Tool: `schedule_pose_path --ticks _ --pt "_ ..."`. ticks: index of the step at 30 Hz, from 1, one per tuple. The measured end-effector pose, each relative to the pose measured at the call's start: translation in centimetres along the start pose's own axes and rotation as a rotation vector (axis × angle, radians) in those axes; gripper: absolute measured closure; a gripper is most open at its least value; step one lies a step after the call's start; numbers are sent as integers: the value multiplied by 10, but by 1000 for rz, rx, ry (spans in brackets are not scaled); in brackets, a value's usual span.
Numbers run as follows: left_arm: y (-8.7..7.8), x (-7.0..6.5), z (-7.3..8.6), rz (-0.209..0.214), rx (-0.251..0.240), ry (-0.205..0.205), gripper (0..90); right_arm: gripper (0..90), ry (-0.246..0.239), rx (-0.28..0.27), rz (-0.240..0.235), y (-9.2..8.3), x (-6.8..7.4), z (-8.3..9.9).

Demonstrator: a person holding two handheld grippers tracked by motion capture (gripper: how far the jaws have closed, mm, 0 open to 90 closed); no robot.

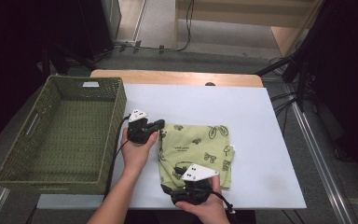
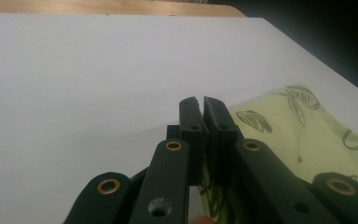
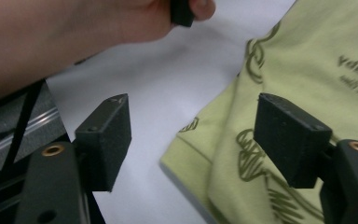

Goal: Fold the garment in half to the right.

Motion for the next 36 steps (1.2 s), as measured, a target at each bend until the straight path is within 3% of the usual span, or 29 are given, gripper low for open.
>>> schedule_pose_path --ticks 11,23,27,31,36 --pt "1 2 1 -7 5 -1 866 323 -17 43 65 13 -1 15" --pt "4 5 3 -21 8 -11 867 365 -67 85 141 17 -3 22" --pt "6 7 4 -27 12 -15 867 396 -108 90 183 18 -3 24" --pt "6 8 4 -32 12 -14 867 461 -134 87 234 19 -3 25" --pt "8 10 3 -42 19 -11 868 663 -139 68 276 16 -9 24"
Point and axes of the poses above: each handheld gripper's, and its own axes: y roughly forward along the jaws, z roughly out of its underside, x roughly to its left, the point moved 10 cm from there along y, roughly forward along the jaws, and after that the axes turned 14 degrees about y, right-handed, at the moved point
